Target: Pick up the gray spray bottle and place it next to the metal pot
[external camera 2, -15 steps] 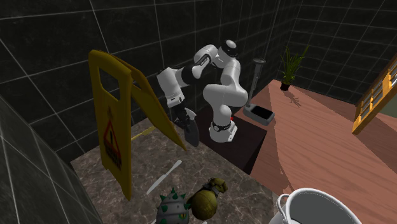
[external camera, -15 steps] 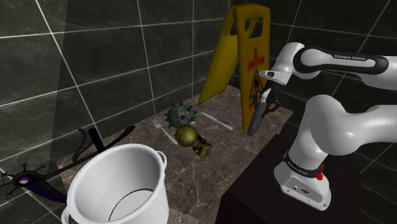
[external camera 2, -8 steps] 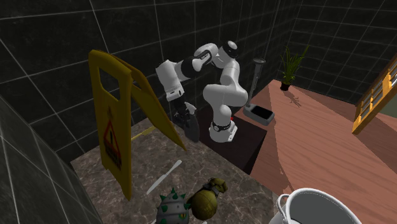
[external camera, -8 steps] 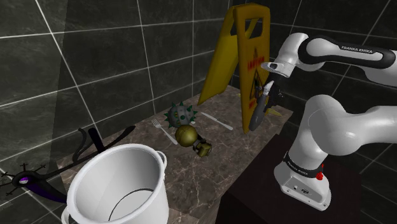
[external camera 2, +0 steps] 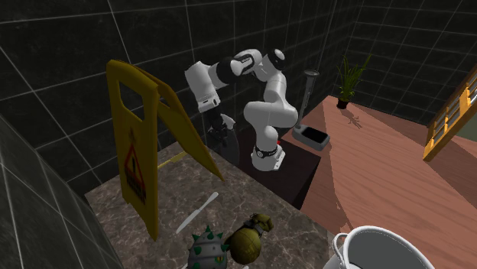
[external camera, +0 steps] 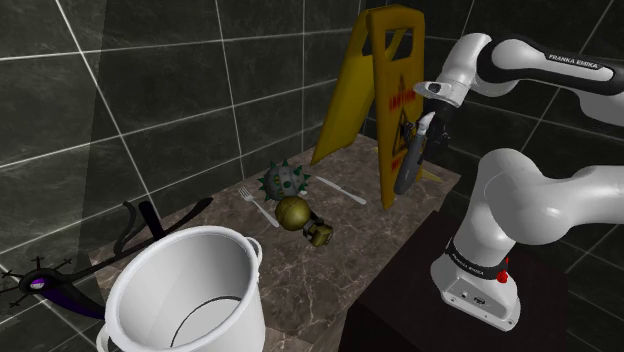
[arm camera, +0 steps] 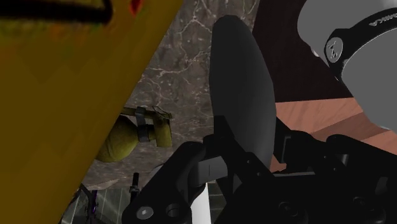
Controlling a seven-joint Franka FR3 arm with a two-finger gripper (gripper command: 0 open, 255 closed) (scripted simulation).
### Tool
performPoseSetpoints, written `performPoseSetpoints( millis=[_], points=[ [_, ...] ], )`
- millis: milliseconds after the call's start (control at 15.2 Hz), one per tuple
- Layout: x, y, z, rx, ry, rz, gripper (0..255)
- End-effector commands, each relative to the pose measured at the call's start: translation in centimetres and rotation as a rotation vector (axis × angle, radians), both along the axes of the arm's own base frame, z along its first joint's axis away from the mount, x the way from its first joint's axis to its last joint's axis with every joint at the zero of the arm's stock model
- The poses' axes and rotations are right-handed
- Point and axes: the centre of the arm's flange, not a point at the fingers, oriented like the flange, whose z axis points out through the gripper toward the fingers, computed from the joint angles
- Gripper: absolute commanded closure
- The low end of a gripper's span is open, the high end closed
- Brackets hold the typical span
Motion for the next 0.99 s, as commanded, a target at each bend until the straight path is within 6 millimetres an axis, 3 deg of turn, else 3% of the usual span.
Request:
performPoseSetpoints(
  millis=[0, 924],
  points=[
    [-0.1, 0.0, 1.1, 0.0, 0.0, 0.0, 255],
    [-0.1, 0.0, 8.5, 0.0, 0.0, 0.0, 255]
  ],
)
